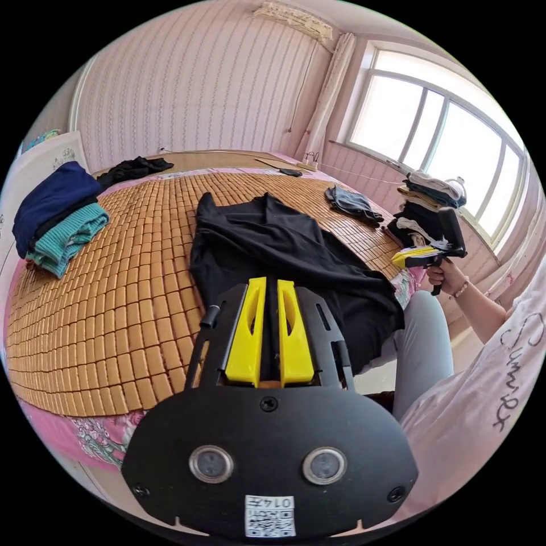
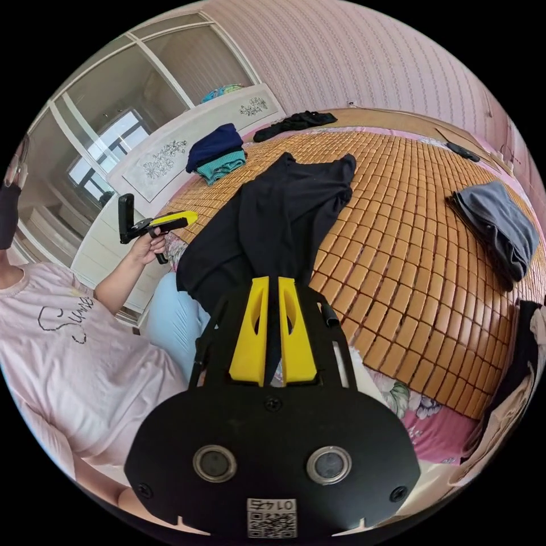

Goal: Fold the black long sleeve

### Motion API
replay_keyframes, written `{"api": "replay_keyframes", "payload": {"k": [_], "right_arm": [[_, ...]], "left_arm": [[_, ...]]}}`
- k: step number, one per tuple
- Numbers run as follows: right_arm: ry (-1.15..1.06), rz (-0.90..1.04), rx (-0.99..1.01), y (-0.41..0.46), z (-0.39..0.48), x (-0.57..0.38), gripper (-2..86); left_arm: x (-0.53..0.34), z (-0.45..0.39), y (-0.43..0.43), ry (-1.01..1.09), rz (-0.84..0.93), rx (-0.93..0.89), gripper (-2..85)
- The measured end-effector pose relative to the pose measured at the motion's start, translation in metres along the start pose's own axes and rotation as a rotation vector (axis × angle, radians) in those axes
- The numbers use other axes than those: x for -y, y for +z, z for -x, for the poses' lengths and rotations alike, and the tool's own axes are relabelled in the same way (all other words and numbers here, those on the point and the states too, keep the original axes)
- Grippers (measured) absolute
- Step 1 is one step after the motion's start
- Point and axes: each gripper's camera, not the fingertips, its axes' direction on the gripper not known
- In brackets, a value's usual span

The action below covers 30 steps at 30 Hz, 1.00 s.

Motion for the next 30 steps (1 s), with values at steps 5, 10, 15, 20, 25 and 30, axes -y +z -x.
{"api": "replay_keyframes", "payload": {"k": [5, 10, 15, 20, 25, 30], "right_arm": [[-0.122, 0.086, 0.023, 0.048, 0.025, 0.033, 4.9], [-0.179, 0.082, 0.009, 0.072, 0.036, 0.054, 5.1], [-0.344, -0.001, -0.049, 0.093, 0.04, 0.157, 6.0], [-0.278, 0.079, -0.055, 0.18, 0.012, 0.295, 10.1], [-0.144, 0.091, -0.009, 0.242, -0.006, 0.366, 7.9], [-0.165, 0.099, -0.039, 0.281, 0.007, 0.405, -0.4]], "left_arm": [[0.028, 0.025, 0.038, 0.012, 0.068, 0.14, 3.1], [0.059, 0.036, 0.085, 0.063, 0.142, 0.155, 3.9], [0.084, 0.042, 0.124, 0.086, 0.182, 0.255, 5.8], [0.096, 0.04, 0.154, 0.155, 0.262, 0.243, 2.0], [0.091, 0.046, 0.155, 0.133, 0.225, 0.223, -0.7], [0.085, 0.056, 0.144, 0.097, 0.188, 0.198, -1.0]]}}
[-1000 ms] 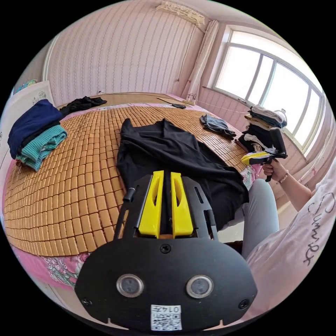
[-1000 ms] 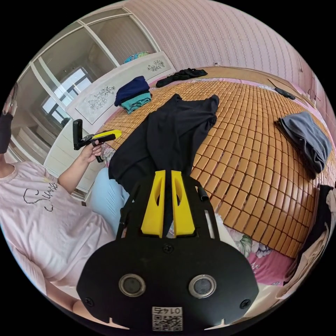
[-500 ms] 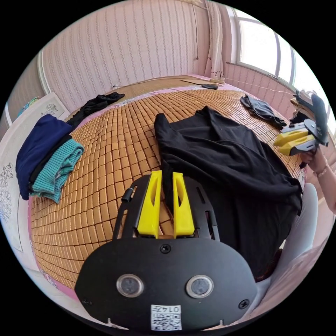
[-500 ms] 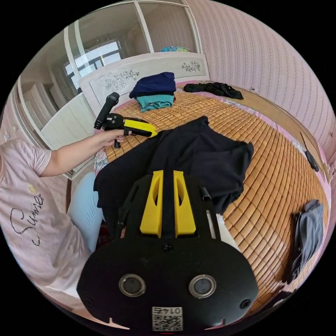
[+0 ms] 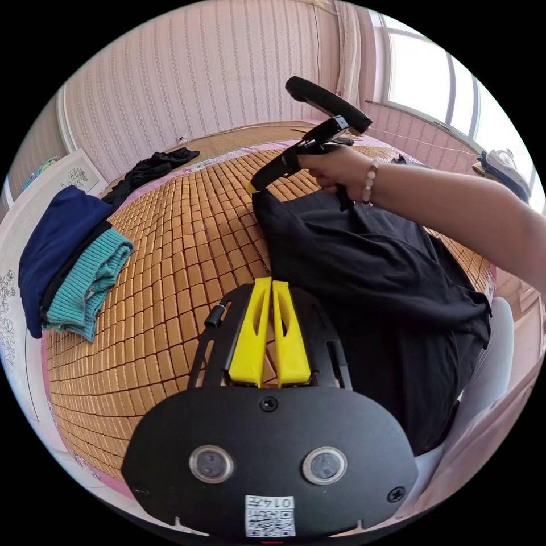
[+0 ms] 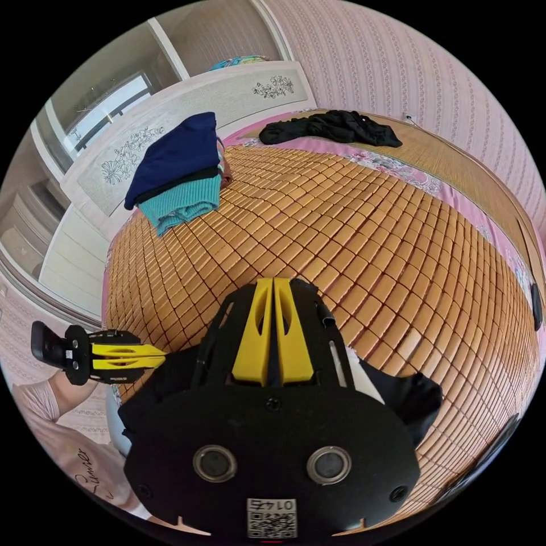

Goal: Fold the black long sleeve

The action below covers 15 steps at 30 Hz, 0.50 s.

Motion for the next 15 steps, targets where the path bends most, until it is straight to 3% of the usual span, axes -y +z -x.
{"api": "replay_keyframes", "payload": {"k": [9, 12, 15], "right_arm": [[0.01, -0.071, -0.047, -0.01, 0.016, 0.025, 1.8], [0.037, 0.028, -0.059, -0.009, 0.009, 0.01, 8.0], [0.008, 0.173, -0.019, 0.013, 0.006, 0.007, 3.6]], "left_arm": [[-0.013, -0.006, 0.02, -0.024, 0.03, 0.016, -1.0], [-0.015, -0.012, 0.021, -0.014, 0.028, 0.026, -1.0], [-0.016, -0.017, 0.02, -0.011, 0.027, 0.033, -1.0]]}}
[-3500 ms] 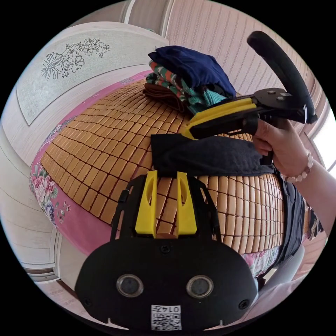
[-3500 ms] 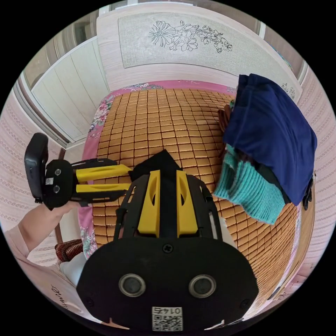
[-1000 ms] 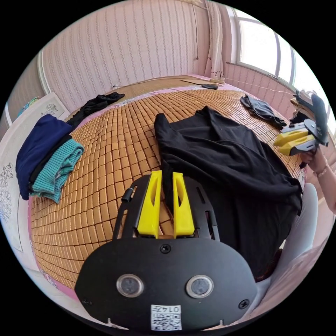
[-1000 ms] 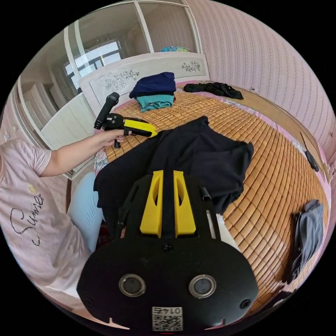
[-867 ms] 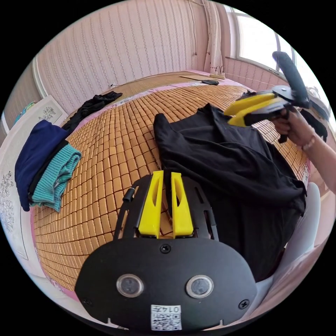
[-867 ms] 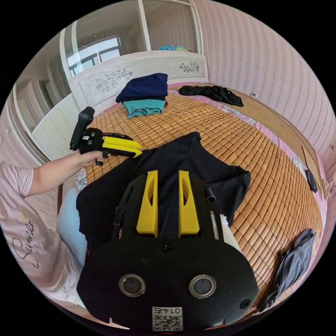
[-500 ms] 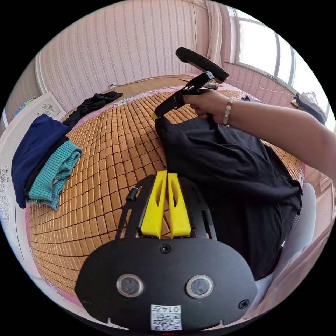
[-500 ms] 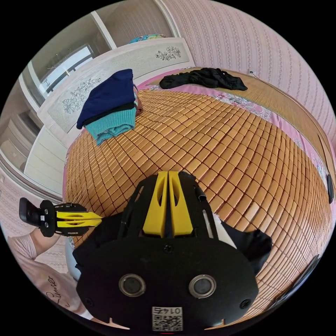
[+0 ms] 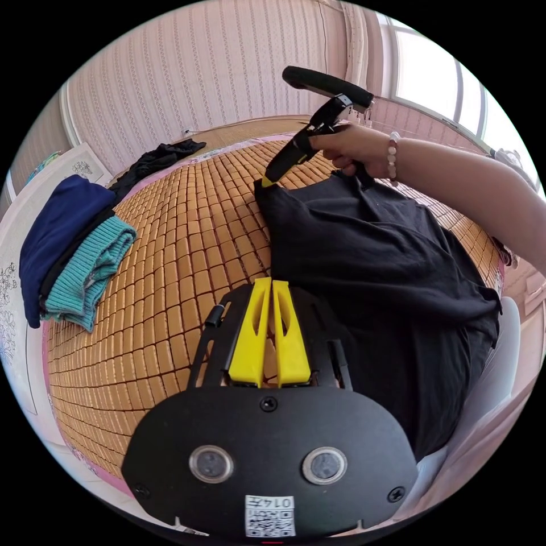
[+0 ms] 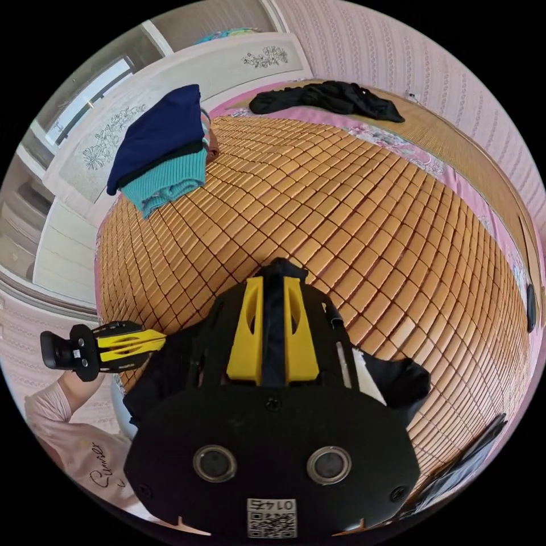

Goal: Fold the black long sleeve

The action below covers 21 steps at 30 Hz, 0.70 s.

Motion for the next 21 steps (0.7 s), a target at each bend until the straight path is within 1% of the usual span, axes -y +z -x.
{"api": "replay_keyframes", "payload": {"k": [1, 2, 4, 6, 7, 8, 9, 11, 12, 14, 15, 16, 17, 18, 19, 20, 21], "right_arm": [[-0.01, -0.019, 0.001, -0.001, 0.002, 0.003, 1.5], [-0.013, -0.052, 0.006, -0.004, 0.005, 0.008, 0.8], [-0.021, -0.059, 0.05, -0.003, 0.008, 0.018, 0.5], [-0.024, -0.032, 0.021, 0.008, 0.012, 0.023, 0.9], [-0.032, 0.043, -0.019, 0.02, 0.015, 0.024, 1.8], [-0.034, 0.073, -0.047, 0.021, 0.017, 0.022, 3.1], [-0.027, 0.064, -0.052, 0.015, 0.018, 0.019, 4.1], [-0.049, -0.05, -0.065, -0.035, 0.027, -0.011, 7.2], [-0.057, -0.09, -0.071, -0.051, 0.029, -0.023, 7.3], [-0.106, -0.216, -0.068, -0.114, 0.038, -0.094, 7.5], [-0.123, -0.237, -0.07, -0.127, 0.041, -0.116, 7.4], [-0.148, -0.263, -0.095, -0.149, 0.048, -0.165, 7.0], [-0.135, -0.267, -0.141, -0.164, 0.051, -0.217, 6.6], [-0.11, -0.27, -0.159, -0.17, 0.051, -0.243, 6.4], [-0.046, -0.279, -0.169, -0.179, 0.05, -0.295, 6.1], [0.028, -0.281, -0.14, -0.182, 0.049, -0.346, 6.1], [0.065, -0.275, -0.116, -0.182, 0.048, -0.37, 6.0]], "left_arm": [[0.0, -0.001, -0.001, 0.001, -0.002, 0.003, -1.0], [-0.001, -0.003, -0.003, 0.001, -0.009, 0.012, -1.0], [0.0, -0.005, -0.002, 0.0, 0.002, 0.041, -0.9], [0.0, -0.009, 0.012, 0.025, 0.079, 0.055, -0.9], [-0.001, -0.009, 0.011, 0.02, 0.068, 0.053, -0.8], [-0.001, -0.01, 0.009, 0.01, 0.072, 0.045, -0.7], [-0.003, -0.012, 0.007, 0.002, 0.075, 0.051, -0.5], [-0.01, -0.016, -0.005, -0.014, 0.048, 0.091, 0.3], [-0.017, -0.018, -0.016, -0.029, 0.024, 0.131, 1.7], [-0.032, -0.03, -0.035, -0.005, -0.023, 0.191, 4.0], [-0.044, -0.042, -0.05, 0.007, -0.065, 0.219, 4.5], [-0.05, -0.049, -0.057, 0.012, -0.086, 0.217, 4.4], [-0.064, -0.065, -0.069, 0.02, -0.115, 0.186, 4.4], [-0.076, -0.083, -0.079, 0.029, -0.143, 0.13, 4.1], [-0.082, -0.094, -0.083, 0.036, -0.154, 0.094, 4.0], [-0.093, -0.117, -0.088, 0.049, -0.167, 0.013, 3.9], [-0.102, -0.141, -0.091, 0.051, -0.169, -0.076, 3.8]]}}
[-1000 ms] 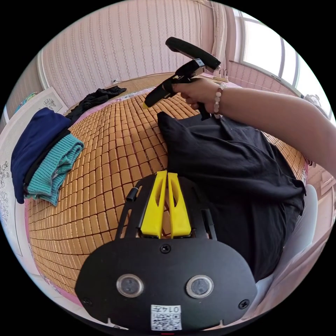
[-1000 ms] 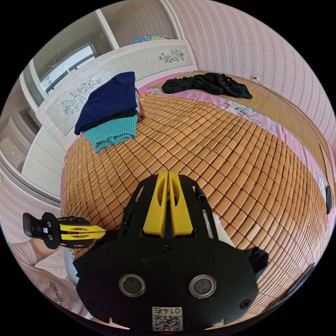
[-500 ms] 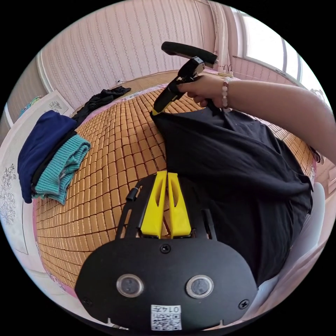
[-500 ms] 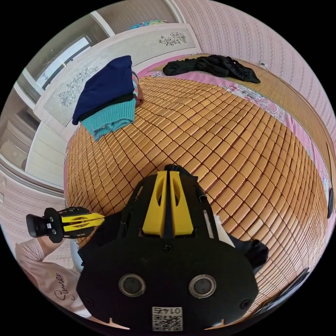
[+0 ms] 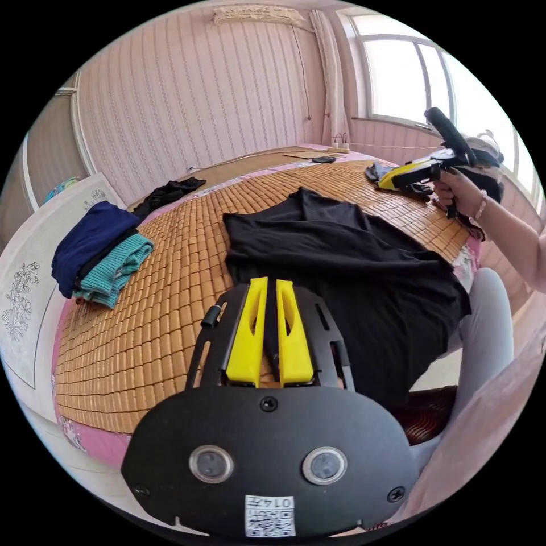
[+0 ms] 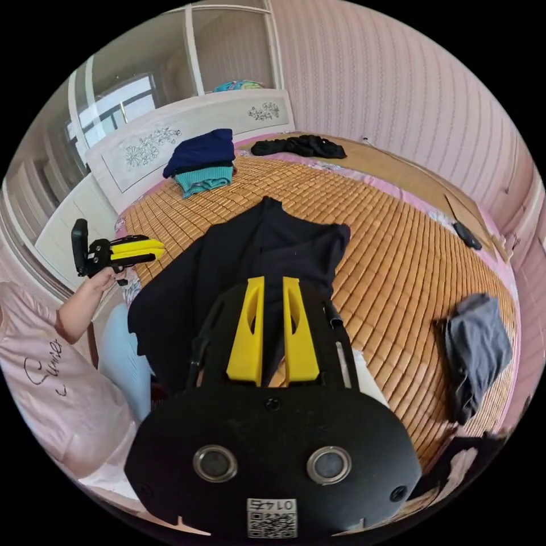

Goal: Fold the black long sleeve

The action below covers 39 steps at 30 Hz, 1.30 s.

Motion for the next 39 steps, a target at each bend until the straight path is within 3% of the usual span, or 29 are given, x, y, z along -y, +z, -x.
{"api": "replay_keyframes", "payload": {"k": [3, 8, 17, 22, 33, 36, 39], "right_arm": [[0.193, 0.047, 0.091, -0.016, -0.002, -0.101, 6.0], [0.319, 0.002, 0.092, -0.038, 0.014, -0.184, 7.0], [0.19, -0.06, 0.129, -0.063, 0.028, -0.196, 10.9], [0.137, 0.067, -0.029, -0.05, 0.031, -0.202, 3.7], [0.271, -0.128, 0.213, -0.111, -0.008, -0.249, 0.1], [0.276, -0.108, 0.185, -0.109, -0.011, -0.249, 0.0], [0.268, -0.096, 0.191, -0.107, -0.012, -0.247, 0.0]], "left_arm": [[-0.012, -0.063, 0.005, 0.011, 0.01, -0.248, 3.8], [-0.006, -0.149, 0.02, 0.125, 0.088, -0.368, 5.8], [0.015, -0.221, 0.044, 0.24, 0.183, -0.212, 5.3], [0.012, -0.239, 0.046, 0.263, 0.209, -0.18, -0.1], [0.011, -0.244, 0.011, 0.263, 0.121, -0.201, 0.1], [0.021, -0.255, 0.033, 0.273, 0.178, -0.173, 6.3], [0.024, -0.262, 0.055, 0.318, 0.239, -0.142, 5.9]]}}
